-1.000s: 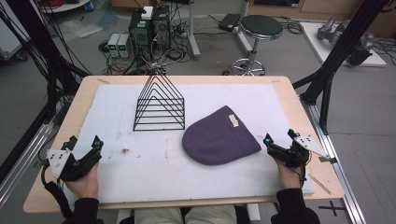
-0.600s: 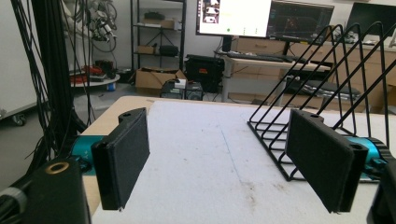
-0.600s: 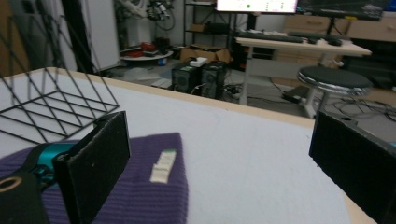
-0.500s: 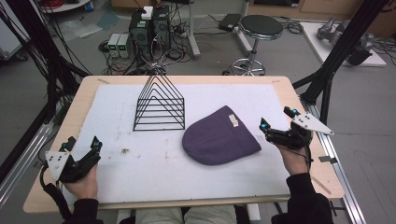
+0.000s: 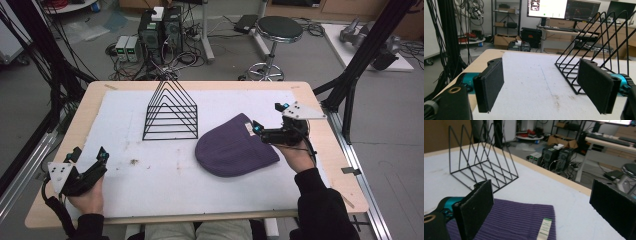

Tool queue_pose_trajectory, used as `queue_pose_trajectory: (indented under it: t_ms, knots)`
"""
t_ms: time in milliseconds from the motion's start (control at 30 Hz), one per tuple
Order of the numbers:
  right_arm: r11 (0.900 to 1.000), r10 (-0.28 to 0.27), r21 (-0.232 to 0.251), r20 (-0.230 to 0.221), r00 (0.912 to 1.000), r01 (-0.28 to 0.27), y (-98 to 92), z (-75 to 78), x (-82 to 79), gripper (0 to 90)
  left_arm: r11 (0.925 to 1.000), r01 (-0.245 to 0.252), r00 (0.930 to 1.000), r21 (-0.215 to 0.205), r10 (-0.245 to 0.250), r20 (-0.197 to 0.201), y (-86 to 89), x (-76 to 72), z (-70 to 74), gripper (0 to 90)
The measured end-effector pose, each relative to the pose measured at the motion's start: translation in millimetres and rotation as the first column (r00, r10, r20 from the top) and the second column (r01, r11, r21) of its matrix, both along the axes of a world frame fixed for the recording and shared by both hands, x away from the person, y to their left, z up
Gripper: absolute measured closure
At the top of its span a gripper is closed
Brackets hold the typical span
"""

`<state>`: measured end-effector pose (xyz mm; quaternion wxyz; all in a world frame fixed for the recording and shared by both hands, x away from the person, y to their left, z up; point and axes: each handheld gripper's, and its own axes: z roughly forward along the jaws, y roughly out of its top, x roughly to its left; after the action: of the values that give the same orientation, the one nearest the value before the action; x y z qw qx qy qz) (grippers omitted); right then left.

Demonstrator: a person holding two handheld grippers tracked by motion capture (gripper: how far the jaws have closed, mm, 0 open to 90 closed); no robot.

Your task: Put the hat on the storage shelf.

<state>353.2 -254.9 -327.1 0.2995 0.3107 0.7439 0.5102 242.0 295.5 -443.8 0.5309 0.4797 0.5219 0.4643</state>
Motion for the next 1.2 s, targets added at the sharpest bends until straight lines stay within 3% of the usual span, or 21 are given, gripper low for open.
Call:
queue_pose_trajectory:
  t_ms: [300,400,433,800,967,1200]
  knots:
    - [0.997,0.056,-0.056,-0.031,0.9979,-0.058,23.3,7.1,5.5,4.4,0.9999,0.011,0.9999,-0.006,-0.011,-0.002,1.2,-0.3,-0.4,22.0]
    - [0.992,0.080,-0.101,-0.020,0.9966,-0.082,32.4,9.7,7.8,4.5,0.9999,0.012,0.9999,-0.007,-0.012,-0.002,1.2,-0.1,-0.6,22.0]
    - [0.990,0.086,-0.112,-0.041,0.9954,-0.091,38.3,10.2,8.7,4.5,0.9999,0.012,0.9999,-0.006,-0.012,-0.003,1.3,0.0,-0.7,22.0]
    - [0.977,0.142,-0.148,-0.104,0.9843,-0.157,59.8,9.6,16.6,4.5,0.9999,0.011,0.9999,-0.003,-0.011,-0.006,0.5,0.6,-1.0,21.7]
    - [0.964,0.170,-0.179,-0.148,0.9742,-0.195,72.3,8.0,19.1,4.5,0.9999,0.010,0.9999,-0.003,-0.010,-0.013,0.0,1.9,-1.8,21.6]
    - [0.936,0.210,-0.238,-0.212,0.9545,-0.259,90.8,6.8,22.0,4.5,0.9999,0.008,0.9999,0.010,-0.008,-0.010,-1.5,2.2,-1.4,21.2]
